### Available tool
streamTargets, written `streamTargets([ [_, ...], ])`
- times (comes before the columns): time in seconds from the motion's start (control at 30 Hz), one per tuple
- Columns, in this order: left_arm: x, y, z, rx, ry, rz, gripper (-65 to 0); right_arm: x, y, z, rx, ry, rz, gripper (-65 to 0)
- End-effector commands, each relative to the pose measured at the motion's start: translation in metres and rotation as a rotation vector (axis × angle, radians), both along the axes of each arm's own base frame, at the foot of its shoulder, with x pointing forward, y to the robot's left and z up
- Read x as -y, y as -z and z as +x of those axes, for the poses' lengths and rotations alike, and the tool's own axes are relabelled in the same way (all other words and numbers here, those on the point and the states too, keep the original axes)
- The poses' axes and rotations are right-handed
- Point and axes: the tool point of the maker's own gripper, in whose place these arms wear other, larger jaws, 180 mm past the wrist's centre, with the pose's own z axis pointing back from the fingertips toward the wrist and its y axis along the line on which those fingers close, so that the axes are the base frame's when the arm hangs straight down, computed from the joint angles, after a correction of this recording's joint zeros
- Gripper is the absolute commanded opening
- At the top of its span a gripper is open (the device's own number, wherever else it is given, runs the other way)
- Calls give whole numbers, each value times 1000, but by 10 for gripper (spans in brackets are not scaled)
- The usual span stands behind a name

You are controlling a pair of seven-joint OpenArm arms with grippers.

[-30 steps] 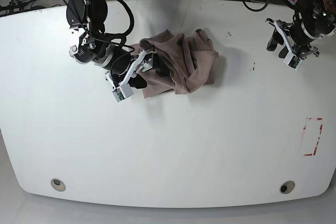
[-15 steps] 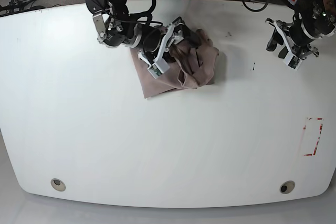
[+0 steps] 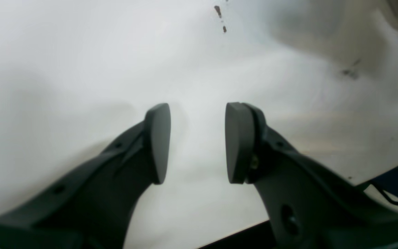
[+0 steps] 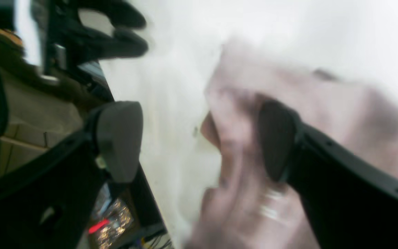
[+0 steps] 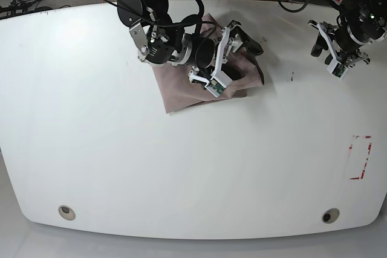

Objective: Fold the T-shirt properly
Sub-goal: 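Press and fold the bunched shirt with the right gripper, then grasp the folded shirt edges with both grippers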

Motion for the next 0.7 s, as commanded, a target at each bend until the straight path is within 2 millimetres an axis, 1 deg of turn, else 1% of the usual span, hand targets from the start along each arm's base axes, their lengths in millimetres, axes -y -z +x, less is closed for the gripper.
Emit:
streamTargets([
  [0.0, -1, -11, 7, 40, 13, 2, -418, 10, -23, 14, 70, 45, 40, -149],
  [0.13, 0, -12, 7, 42, 15, 2, -418, 31, -14, 22, 59, 101, 10, -149],
  [0.2, 1, -14, 9, 50, 19, 3, -418, 35, -10, 21, 57, 99, -6, -149],
  [0.23, 2, -15, 9, 54, 20, 4, -418, 35, -8, 21, 51, 102, -9, -149],
  [0.3, 4, -16, 10, 60, 26, 3, -418, 35, 2, 21, 20, 104, -20, -149],
  [0.37, 8, -15, 10, 55, 36, -1, -418, 34, 16, 23, -25, 109, -29, -149],
  [0.47, 14, -12, 9, 46, 58, -6, -418, 22, 32, 34, -88, 113, -17, -155],
  [0.5, 15, -12, 9, 46, 62, -7, -418, 18, 36, 39, -107, 114, -14, -178],
  [0.57, 18, -14, 9, 49, 71, -6, -418, 9, 37, 48, -120, 116, 3, -227],
  [0.6, 22, -14, 9, 51, 79, -9, -418, -2, 35, 53, -125, 111, 23, -276],
  [0.67, 26, -15, 10, 55, 91, -12, -418, -13, 31, 61, -124, 104, 41, -342],
])
